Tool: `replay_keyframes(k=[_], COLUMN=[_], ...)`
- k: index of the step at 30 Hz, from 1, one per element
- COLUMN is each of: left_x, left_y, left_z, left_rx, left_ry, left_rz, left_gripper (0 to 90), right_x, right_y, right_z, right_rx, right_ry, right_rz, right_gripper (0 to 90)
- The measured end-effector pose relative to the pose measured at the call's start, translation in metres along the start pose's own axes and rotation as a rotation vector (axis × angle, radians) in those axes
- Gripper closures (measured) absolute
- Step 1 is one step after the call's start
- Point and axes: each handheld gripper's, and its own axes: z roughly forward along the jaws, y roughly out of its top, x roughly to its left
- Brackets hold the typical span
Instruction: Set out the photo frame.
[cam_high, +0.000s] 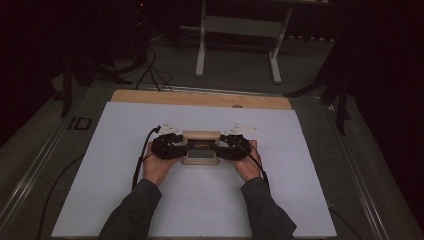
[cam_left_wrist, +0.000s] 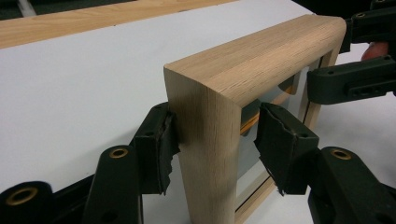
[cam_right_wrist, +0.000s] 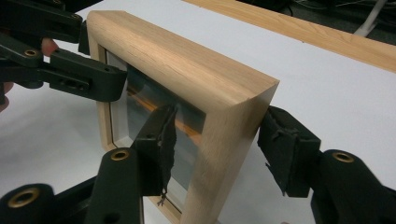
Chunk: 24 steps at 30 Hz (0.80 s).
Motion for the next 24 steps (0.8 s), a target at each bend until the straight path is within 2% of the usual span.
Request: replay_keyframes(k=[9, 15, 24], left_x=[0.001, 0.002, -0.003], left_y=[-0.001, 0.0, 0.002], left_z=[0.002, -0.001, -0.011], left_rx=[0.014, 0.016, 0.021], left_ry=[-0.014, -0.009, -0.001], left_rz=[-0.016, -0.02, 0.0], left_gripper=[39.7, 37.4, 36.6], right_x=[-0.001, -0.001, -0.001], right_y=[0.0, 0.001, 0.001], right_z=[0.0, -0.003, -0.011], right_rx=[0.007, 0.003, 0.012], right_ry=[-0.005, -0.009, -0.008], right_rz=[-0.003, 0.005, 0.007], right_gripper=[39.8, 36.8, 33.1])
